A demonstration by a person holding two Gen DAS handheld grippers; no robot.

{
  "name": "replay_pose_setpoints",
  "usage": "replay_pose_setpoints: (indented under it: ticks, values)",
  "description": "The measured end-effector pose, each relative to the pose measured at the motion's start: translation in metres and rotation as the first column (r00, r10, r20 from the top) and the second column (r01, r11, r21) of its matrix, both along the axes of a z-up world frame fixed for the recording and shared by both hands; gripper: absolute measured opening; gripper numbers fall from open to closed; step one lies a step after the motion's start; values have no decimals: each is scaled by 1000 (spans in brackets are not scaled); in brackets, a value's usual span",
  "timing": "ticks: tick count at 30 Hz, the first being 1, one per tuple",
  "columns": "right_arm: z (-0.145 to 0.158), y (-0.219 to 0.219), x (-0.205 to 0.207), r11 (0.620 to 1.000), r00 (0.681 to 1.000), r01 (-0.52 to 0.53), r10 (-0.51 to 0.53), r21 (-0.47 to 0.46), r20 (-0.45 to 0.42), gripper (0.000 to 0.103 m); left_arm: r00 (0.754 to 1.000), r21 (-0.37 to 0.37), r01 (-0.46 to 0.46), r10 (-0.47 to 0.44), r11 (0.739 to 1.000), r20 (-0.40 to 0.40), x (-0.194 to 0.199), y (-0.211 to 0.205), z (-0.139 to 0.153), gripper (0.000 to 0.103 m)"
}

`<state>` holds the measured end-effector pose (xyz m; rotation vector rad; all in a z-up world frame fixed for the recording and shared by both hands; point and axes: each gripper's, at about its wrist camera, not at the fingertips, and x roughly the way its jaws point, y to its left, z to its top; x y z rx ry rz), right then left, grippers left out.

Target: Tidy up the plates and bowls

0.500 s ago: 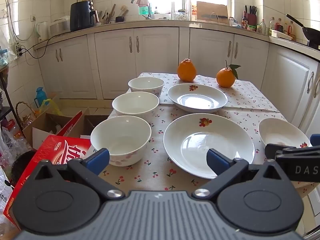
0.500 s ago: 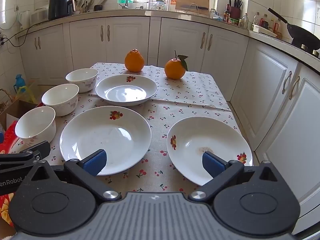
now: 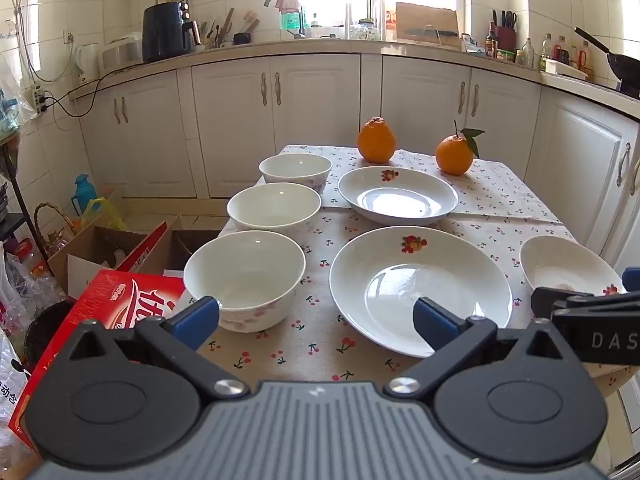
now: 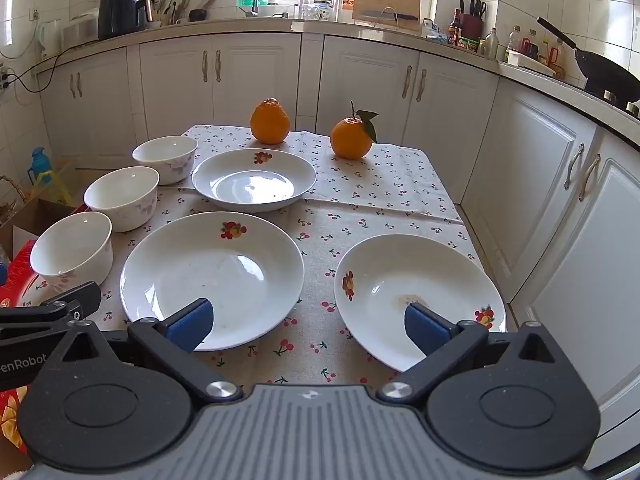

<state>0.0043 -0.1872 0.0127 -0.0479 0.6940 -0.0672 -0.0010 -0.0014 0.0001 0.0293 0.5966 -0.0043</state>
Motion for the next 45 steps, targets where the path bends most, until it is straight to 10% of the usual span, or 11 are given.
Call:
replay_pose_setpoints:
  ticks: [45]
  values:
    - [3,1,0,1000,1000,-5,5,-5,4,103,1000,-1,-1,1,1000,0,0,1,3,102]
